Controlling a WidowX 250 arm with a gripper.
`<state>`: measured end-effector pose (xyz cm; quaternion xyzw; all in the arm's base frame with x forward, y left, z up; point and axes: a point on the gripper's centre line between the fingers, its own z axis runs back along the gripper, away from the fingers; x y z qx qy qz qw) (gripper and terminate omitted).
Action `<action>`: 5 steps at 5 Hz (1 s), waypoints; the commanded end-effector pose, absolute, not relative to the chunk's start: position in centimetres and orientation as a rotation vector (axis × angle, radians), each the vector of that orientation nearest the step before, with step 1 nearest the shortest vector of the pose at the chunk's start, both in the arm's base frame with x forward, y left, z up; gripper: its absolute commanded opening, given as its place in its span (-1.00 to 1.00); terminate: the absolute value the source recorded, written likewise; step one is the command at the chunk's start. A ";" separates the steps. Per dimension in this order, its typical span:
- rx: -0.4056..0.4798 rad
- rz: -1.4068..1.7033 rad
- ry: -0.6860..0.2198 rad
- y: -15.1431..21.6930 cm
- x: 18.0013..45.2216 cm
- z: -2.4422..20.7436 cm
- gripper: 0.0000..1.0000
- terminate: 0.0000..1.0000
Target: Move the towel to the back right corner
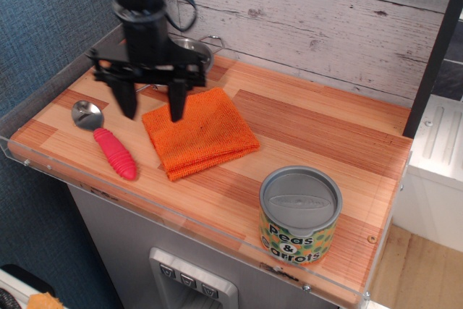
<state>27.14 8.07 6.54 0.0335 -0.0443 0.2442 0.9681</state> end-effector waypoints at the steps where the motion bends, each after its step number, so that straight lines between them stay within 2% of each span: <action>1: 0.029 0.842 -0.161 7.8 30.7 6.2 -1.00 -1.00; 2: 0.034 0.912 -0.172 7.5 31.3 5.1 -1.00 -1.00; 3: 0.006 0.921 -0.140 7.4 31.6 3.8 -1.00 -1.00; 4: 0.078 0.955 -0.171 7.6 31.4 3.3 -1.00 -1.00; 5: 0.007 0.893 -0.176 7.6 31.4 2.9 -1.00 -1.00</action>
